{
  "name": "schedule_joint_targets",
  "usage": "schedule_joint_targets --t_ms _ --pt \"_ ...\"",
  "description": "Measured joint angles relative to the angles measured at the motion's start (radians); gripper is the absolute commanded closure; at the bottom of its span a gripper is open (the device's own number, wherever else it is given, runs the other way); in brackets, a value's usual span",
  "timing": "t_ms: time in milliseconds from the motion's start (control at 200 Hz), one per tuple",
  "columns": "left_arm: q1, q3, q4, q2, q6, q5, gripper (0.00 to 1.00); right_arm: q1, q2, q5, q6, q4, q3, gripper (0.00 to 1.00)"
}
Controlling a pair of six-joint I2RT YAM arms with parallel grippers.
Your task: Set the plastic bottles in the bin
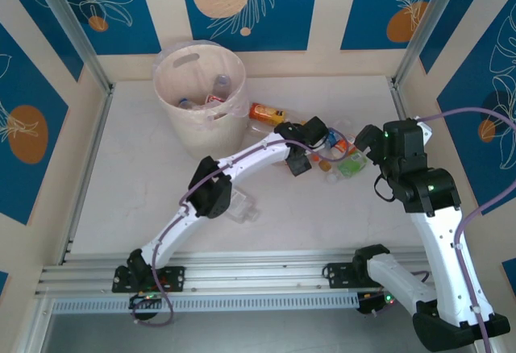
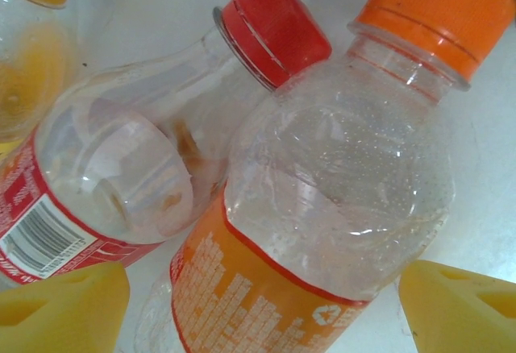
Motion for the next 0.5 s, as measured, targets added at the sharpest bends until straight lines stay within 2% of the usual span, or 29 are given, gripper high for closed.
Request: schedule_joint_targets --t_ms 310,495 --pt "0.013 0.005 -0.013 0.039 0.006 0.024 0.07 0.000 -0.043 0.016 0.008 0.003 -0.024 0.01" --pt "0.018 0.005 -0.016 0.043 0.006 0.037 0.11 0.000 -0.045 0.019 0.012 0.005 -0.028 0.01"
